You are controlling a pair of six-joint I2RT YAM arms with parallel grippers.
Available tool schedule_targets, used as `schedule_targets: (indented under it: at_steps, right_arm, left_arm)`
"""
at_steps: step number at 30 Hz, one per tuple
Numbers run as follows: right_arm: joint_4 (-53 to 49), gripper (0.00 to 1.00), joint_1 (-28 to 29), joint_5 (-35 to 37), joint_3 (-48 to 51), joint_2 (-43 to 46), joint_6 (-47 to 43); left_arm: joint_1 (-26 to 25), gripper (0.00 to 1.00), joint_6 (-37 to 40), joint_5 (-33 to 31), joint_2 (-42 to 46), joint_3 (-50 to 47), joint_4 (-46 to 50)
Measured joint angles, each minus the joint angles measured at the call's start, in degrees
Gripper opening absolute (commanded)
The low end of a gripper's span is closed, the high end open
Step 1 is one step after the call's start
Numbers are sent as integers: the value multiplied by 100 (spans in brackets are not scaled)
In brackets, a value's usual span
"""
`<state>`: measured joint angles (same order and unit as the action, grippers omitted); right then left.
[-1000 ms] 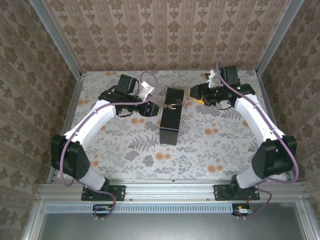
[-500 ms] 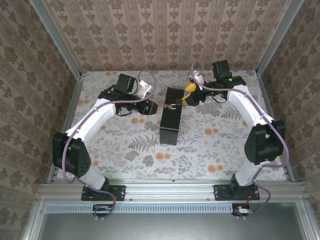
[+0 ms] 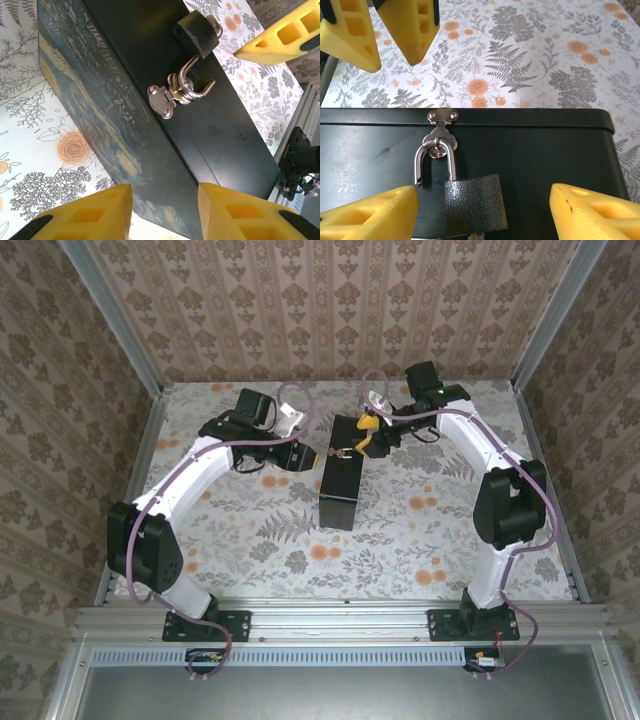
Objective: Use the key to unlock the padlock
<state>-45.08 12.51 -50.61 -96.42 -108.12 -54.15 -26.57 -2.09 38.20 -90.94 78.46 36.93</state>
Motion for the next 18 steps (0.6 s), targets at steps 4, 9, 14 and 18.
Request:
schedule_targets:
  at_steps: [4,9,14,18]
  right_arm:
    - [-179,70,57,17,-2,-120,-155]
    - [-190,60,96,68,-17,-170,-278]
    - [-170,50,131,149,-17,-173,-264]
    - [107,35,212,264,199,-39,-188]
  left_arm:
    - [85,40,24,20,-33,0,17]
    - [192,40,37,20,-33,0,42]
    - [142,40,37,52,-33,0,35]
    - [-15,39,15,72,-33,-35,-35]
